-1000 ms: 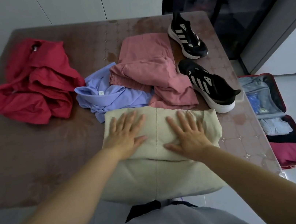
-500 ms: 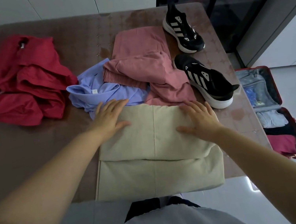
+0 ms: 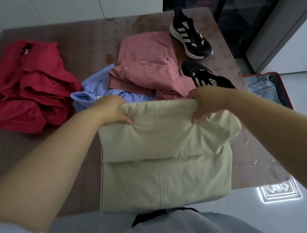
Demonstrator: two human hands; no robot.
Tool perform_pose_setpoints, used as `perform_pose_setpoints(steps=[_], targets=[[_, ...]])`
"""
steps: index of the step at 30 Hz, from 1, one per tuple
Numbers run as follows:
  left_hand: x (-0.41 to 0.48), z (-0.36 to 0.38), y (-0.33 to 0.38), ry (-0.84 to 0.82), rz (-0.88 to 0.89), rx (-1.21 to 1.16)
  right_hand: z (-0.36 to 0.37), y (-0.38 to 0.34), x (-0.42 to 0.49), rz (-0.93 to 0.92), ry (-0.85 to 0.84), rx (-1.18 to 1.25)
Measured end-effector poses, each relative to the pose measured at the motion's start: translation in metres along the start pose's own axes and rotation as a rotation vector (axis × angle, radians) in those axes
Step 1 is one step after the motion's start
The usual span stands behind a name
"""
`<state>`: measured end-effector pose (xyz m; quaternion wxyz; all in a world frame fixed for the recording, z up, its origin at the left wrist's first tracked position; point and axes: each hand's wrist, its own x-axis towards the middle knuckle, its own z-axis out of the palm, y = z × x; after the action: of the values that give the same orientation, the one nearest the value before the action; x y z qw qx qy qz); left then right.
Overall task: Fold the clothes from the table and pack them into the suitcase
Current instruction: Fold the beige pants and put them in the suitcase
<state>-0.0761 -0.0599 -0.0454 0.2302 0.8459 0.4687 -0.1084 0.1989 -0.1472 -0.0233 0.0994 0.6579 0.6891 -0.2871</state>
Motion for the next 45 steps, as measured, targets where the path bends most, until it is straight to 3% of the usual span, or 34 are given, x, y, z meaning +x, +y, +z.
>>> perform_pose_setpoints(steps=[3,7,10,12,14,18,23,25,28,32,36,40,45], targets=[[-0.006,-0.036,0.008,0.234,0.003,-0.022,-0.041,-0.009,-0.007,-0.014,0.233,-0.120],[-0.015,-0.060,0.016,0.593,0.088,0.127,-0.056,-0.011,-0.012,0.025,0.591,-0.255],[-0.026,-0.036,0.010,0.705,0.120,0.183,-0.019,-0.005,-0.017,-0.066,0.855,-0.361],[-0.043,-0.003,0.005,0.668,0.141,0.266,0.025,-0.003,-0.030,-0.193,0.940,-0.375],[-0.060,0.036,-0.001,0.553,0.252,0.302,0.078,0.005,-0.043,-0.278,0.849,-0.413],[-0.090,0.104,-0.019,0.319,0.418,0.394,0.152,0.008,-0.066,-0.258,0.452,-0.366],[-0.092,0.103,-0.016,0.500,0.453,0.246,0.134,-0.025,-0.062,-0.208,0.580,-0.147],[-0.074,0.094,0.003,0.456,0.402,0.220,0.126,-0.046,-0.045,-0.171,0.542,-0.124],[-0.052,0.097,0.028,0.273,0.186,0.197,0.124,-0.064,-0.020,-0.122,0.375,-0.131],[-0.046,0.120,0.014,0.061,-0.072,0.199,0.141,-0.025,-0.014,0.046,0.157,-0.106],[-0.041,0.116,-0.003,0.058,0.007,0.200,0.140,0.009,-0.023,0.070,0.117,-0.185],[-0.028,0.078,-0.028,0.163,-0.013,0.014,0.105,0.016,-0.010,-0.012,0.196,-0.037],[-0.013,0.059,-0.041,0.009,-0.030,0.030,0.082,0.012,0.016,0.028,0.117,-0.040]])
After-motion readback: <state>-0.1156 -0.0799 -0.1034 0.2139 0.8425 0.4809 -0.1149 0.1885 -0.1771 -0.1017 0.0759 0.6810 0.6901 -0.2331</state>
